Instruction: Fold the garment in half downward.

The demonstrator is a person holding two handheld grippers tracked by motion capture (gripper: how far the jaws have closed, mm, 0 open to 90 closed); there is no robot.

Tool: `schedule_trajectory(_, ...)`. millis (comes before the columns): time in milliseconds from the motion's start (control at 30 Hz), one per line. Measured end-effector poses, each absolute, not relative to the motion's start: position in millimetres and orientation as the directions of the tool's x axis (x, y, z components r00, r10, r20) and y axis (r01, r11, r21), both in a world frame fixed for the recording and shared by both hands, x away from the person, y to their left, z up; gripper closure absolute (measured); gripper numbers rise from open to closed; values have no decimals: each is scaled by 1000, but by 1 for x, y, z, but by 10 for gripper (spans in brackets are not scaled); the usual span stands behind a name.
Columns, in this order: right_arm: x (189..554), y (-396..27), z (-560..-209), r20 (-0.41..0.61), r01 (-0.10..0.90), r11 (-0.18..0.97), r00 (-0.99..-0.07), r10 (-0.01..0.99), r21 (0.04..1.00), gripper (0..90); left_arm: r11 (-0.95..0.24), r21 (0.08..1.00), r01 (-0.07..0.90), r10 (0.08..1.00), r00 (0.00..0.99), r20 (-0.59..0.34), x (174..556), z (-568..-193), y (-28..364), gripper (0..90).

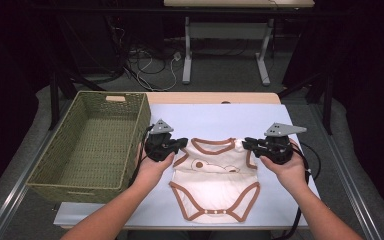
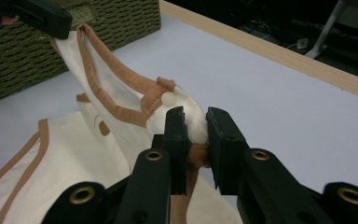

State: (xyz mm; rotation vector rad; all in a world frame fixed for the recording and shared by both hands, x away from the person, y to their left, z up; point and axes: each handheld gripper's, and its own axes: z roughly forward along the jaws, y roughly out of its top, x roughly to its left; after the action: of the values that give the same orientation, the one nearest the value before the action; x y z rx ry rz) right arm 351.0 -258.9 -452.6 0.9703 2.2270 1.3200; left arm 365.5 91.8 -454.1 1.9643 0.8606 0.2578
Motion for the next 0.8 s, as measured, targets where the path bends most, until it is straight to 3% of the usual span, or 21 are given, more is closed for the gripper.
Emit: schedule_trajectory(800,314,-261,-473,58,362,299,-716,696,883,784,-314,833,455,619,764,-184,328,-474,103,900)
